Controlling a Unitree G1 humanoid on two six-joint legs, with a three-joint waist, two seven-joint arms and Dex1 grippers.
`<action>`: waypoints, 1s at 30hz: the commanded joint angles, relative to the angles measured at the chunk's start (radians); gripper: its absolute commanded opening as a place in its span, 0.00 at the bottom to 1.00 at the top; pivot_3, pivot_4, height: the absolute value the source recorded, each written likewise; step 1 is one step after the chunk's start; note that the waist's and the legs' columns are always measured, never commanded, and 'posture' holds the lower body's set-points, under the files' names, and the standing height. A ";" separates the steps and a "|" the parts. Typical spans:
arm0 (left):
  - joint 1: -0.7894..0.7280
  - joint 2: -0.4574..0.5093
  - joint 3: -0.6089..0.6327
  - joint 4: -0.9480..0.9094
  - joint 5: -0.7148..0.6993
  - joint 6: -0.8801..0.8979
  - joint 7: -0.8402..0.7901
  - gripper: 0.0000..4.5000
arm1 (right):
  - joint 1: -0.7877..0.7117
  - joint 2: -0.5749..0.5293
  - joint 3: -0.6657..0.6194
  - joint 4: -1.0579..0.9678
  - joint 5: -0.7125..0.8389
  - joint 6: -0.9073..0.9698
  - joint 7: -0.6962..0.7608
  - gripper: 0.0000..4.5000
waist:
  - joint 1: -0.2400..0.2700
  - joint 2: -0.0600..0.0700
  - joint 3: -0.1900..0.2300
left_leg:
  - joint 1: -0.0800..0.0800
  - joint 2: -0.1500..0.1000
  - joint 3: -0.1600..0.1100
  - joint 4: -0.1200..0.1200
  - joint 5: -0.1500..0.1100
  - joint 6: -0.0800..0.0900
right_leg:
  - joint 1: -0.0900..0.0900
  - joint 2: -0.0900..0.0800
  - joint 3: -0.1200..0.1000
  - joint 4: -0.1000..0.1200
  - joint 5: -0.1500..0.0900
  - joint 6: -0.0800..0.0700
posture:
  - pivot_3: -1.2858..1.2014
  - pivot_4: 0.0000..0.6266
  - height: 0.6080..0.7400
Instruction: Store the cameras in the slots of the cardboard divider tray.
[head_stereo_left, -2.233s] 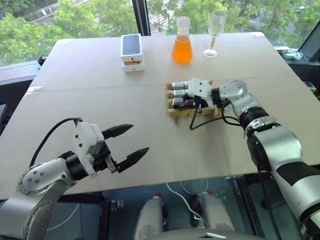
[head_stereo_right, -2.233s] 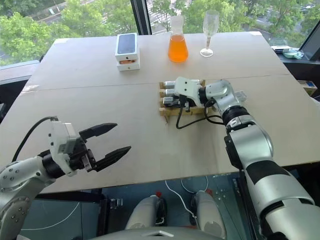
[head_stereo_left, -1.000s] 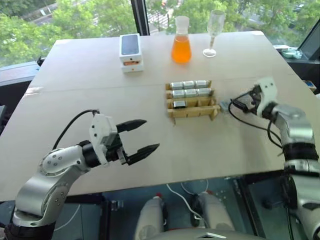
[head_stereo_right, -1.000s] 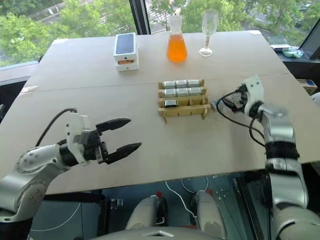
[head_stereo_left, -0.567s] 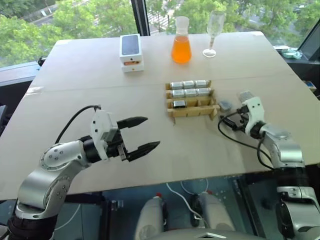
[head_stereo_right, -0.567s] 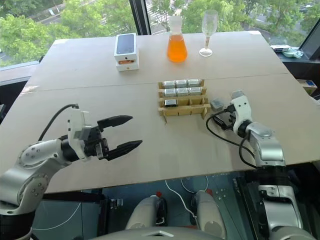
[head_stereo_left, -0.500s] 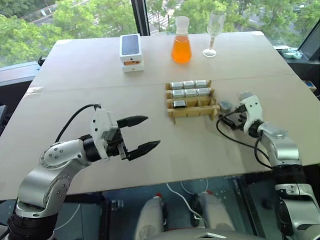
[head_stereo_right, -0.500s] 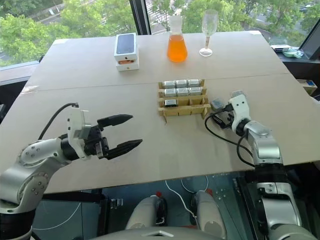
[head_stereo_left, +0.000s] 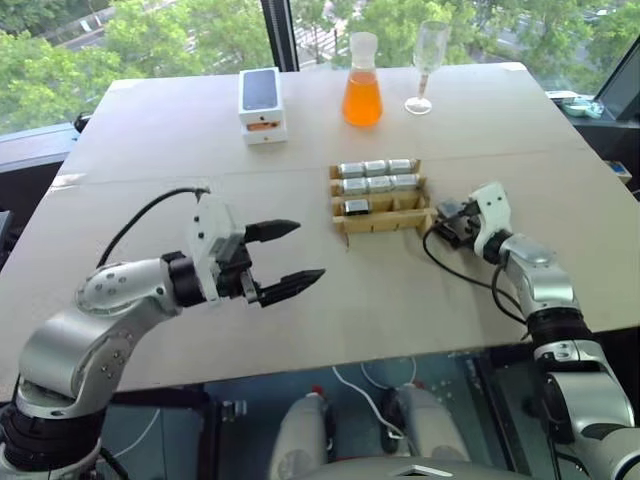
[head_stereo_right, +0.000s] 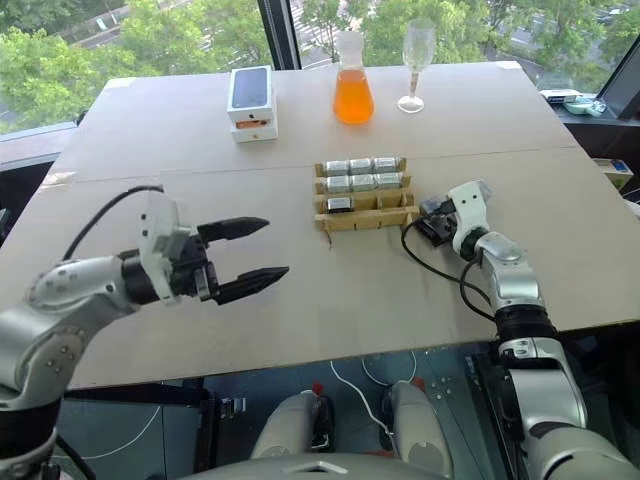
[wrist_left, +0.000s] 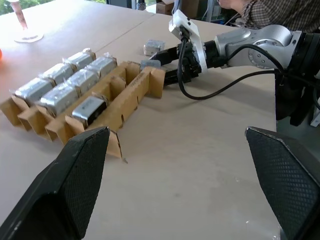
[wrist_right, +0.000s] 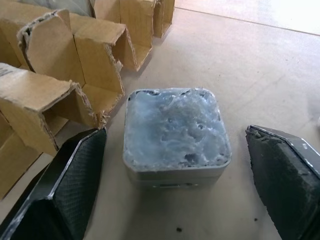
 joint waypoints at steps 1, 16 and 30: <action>-0.067 0.047 0.015 -0.044 -0.057 0.078 0.030 1.00 | -0.026 -0.003 -0.006 0.014 0.003 -0.036 -0.002 0.98 | 0.000 0.000 0.000 | 0.000 0.000 0.000 0.000 0.000 0.000 | 0.000 0.000 0.000 0.000 0.000 0.000 | 0.52 0.24 1.00; -0.167 0.093 -0.024 -0.057 -0.092 0.180 0.060 1.00 | 0.030 -0.046 -0.031 -0.025 0.025 -0.058 0.002 0.44 | 0.005 0.000 0.000 | 0.000 0.000 0.000 0.000 0.000 -0.001 | 0.000 0.000 0.000 0.000 0.000 0.000 | 0.52 0.24 1.00; -0.387 -0.037 -0.206 0.158 -0.033 0.166 -0.007 1.00 | 0.169 -0.201 0.065 -0.438 -0.086 -0.362 0.106 0.44 | 0.003 -0.001 0.001 | 0.000 -0.001 0.000 0.000 0.000 -0.001 | 0.000 0.000 0.001 0.000 -0.002 0.003 | 0.52 0.24 1.00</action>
